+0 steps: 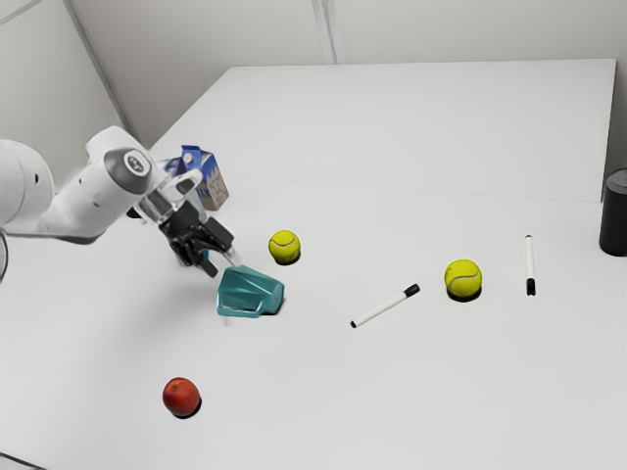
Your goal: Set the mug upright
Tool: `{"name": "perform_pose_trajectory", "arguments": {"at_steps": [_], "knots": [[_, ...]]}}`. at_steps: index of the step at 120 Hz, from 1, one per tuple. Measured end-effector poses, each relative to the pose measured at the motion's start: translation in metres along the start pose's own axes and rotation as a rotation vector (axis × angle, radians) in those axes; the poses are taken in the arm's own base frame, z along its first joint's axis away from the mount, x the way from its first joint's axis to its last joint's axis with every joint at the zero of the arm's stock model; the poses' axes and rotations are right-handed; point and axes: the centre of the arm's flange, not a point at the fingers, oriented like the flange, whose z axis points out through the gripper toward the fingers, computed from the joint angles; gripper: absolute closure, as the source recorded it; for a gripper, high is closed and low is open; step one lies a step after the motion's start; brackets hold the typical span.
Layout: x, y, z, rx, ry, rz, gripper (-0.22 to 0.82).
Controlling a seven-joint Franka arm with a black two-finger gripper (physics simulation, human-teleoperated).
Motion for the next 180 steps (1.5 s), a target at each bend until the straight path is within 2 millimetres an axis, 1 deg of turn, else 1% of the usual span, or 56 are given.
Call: {"name": "perform_pose_trajectory", "arguments": {"at_steps": [13, 32, 44, 47, 59, 71, 104, 120, 130, 144, 168, 180], "knots": [[0.0, -0.005, 0.009, -0.032, -0.009, 0.028, 0.0], [0.002, -0.005, 0.017, -0.088, -0.01, 0.06, 0.0], [0.0, -0.011, 0.026, -0.131, -0.011, 0.064, 0.0], [0.0, -0.013, 0.028, -0.141, -0.013, 0.066, 0.01], [-0.001, -0.013, 0.032, -0.167, -0.018, 0.082, 0.16], [-0.002, -0.007, 0.029, -0.186, -0.026, 0.11, 0.31], [-0.001, 0.007, 0.026, -0.217, -0.048, 0.176, 0.6], [0.0, 0.018, 0.023, -0.223, -0.051, 0.211, 0.7], [0.001, 0.021, 0.024, -0.221, -0.052, 0.225, 0.72], [0.003, 0.032, 0.021, -0.197, -0.047, 0.259, 0.75], [0.008, 0.074, 0.013, -0.06, -0.053, 0.376, 0.77], [0.012, 0.095, 0.022, 0.042, -0.082, 0.447, 0.77]]}}
